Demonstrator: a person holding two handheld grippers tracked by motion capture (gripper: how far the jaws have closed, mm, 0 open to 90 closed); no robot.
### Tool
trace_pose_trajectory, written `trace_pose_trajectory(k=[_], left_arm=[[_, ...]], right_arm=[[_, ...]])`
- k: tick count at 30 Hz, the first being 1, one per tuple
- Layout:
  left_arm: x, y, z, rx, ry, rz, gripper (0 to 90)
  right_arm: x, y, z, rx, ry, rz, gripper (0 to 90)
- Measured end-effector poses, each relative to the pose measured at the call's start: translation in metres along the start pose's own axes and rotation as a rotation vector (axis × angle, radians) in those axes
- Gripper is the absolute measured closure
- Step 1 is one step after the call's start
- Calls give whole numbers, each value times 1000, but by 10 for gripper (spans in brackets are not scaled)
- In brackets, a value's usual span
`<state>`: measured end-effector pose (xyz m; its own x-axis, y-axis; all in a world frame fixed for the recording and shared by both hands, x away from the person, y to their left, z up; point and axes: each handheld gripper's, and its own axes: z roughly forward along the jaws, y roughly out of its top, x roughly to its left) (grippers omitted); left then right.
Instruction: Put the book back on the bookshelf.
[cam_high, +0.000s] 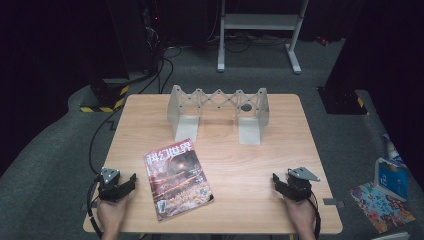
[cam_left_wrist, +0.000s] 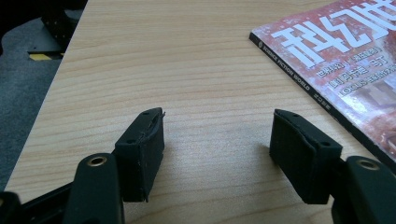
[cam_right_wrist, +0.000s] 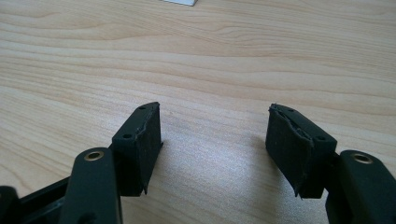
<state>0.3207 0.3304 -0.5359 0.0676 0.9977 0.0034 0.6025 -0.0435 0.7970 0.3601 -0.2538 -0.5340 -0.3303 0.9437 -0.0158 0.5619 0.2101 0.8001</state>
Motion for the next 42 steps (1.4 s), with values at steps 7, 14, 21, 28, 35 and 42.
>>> trace_pose_trajectory(k=[7,14,21,28,35,42], left_arm=[[0,0,0,-1,-3,0,353],[0,0,0,-3,-5,0,353],[1,0,0,-5,-21,-5,353],[1,-1,-2,-6,-32,-20,362],[4,-1,-2,-7,-52,-40,358],[10,1,-4,8,-89,-59,350]], right_arm=[[0,0,0,1,-3,3,356],[0,0,0,0,0,1,356],[0,0,0,-3,-2,-1,356],[0,0,0,-2,0,-2,356],[0,0,0,-2,2,-3,356],[0,-1,0,-5,12,-11,357]])
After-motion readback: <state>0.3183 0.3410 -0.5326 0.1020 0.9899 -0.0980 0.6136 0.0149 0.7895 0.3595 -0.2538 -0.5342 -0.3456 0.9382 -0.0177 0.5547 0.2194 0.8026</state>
